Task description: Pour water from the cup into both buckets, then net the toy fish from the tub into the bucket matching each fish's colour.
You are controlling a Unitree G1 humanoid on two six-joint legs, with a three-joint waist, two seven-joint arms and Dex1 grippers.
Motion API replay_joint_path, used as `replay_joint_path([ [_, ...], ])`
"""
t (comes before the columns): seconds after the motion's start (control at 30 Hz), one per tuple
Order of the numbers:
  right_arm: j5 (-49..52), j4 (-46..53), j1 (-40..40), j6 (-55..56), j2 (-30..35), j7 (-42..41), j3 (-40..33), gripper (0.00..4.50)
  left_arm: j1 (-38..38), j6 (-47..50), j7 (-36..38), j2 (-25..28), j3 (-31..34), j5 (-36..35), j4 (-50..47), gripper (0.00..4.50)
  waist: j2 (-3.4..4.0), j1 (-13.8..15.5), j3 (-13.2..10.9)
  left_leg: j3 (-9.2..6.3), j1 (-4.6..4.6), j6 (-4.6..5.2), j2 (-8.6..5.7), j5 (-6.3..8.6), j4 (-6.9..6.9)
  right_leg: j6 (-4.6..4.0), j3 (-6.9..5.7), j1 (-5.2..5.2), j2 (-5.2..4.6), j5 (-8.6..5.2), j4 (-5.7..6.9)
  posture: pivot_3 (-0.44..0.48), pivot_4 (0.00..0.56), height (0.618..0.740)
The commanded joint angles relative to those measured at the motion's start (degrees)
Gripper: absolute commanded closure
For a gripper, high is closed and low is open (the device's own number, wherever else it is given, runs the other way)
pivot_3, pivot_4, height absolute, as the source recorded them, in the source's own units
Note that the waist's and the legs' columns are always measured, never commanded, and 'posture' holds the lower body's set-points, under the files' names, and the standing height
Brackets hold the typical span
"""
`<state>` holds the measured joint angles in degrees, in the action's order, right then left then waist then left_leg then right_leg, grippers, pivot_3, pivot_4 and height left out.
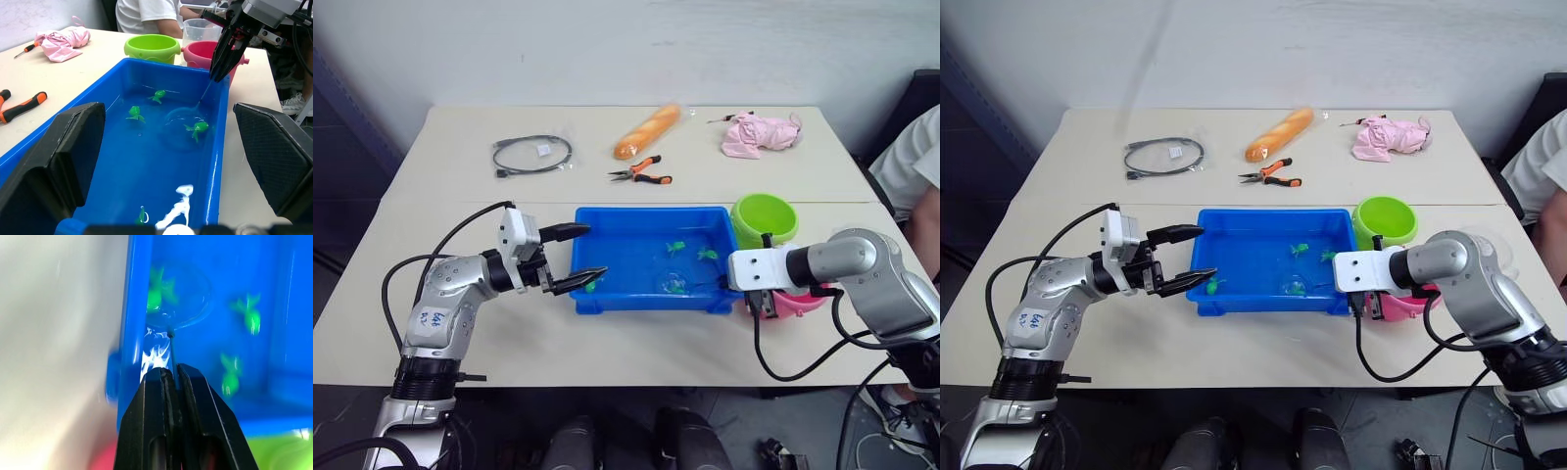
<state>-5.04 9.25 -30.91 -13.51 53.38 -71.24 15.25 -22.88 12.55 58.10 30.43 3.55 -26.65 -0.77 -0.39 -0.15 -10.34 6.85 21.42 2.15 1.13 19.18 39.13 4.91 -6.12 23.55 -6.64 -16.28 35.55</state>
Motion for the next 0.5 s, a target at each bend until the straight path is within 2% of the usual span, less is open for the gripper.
replay_joint_path([
  [0.03,5.36,3.29,-2.35,-8.03,-1.34,-1.69,-2.63,4.5,-0.05,-0.16,-0.3,0.42,0.9,-0.59,-1.89,0.02,0.0,0.01,0.0,0.0,0.0,0.0,0.0,0.0,0.0,0.0,0.0,0.0,-0.01,0.0,0.0,0.0,0.15,0.74],
  [0.17,11.89,6.02,-4.32,-20.78,-3.02,-1.52,-4.86,4.5,0.09,-0.31,-0.28,0.5,1.07,-0.57,-1.7,0.02,0.0,0.06,0.0,-0.05,0.01,0.0,0.0,0.0,0.0,-0.01,-0.01,0.01,-0.02,0.0,0.01,0.0,0.15,0.74],
  [0.3,15.7,6.93,-4.52,-27.59,-3.24,0.19,-6.8,4.5,0.41,-0.32,-0.36,0.57,1.19,-0.55,-1.77,0.02,0.0,0.07,0.0,-0.09,0.02,0.01,0.0,0.02,0.0,-0.01,-0.04,0.0,-0.06,0.0,-0.03,0.0,0.15,0.74],
  [0.5,20.29,5.34,-3.29,-31.07,-3.28,3.71,-12.06,4.5,1.17,-0.88,-0.35,0.63,1.5,-0.65,-1.77,0.02,0.0,0.03,0.0,-0.1,0.03,-0.01,-0.01,0.05,0.0,-0.01,-0.03,0.03,-0.08,0.0,-0.03,0.0,0.15,0.74],
])
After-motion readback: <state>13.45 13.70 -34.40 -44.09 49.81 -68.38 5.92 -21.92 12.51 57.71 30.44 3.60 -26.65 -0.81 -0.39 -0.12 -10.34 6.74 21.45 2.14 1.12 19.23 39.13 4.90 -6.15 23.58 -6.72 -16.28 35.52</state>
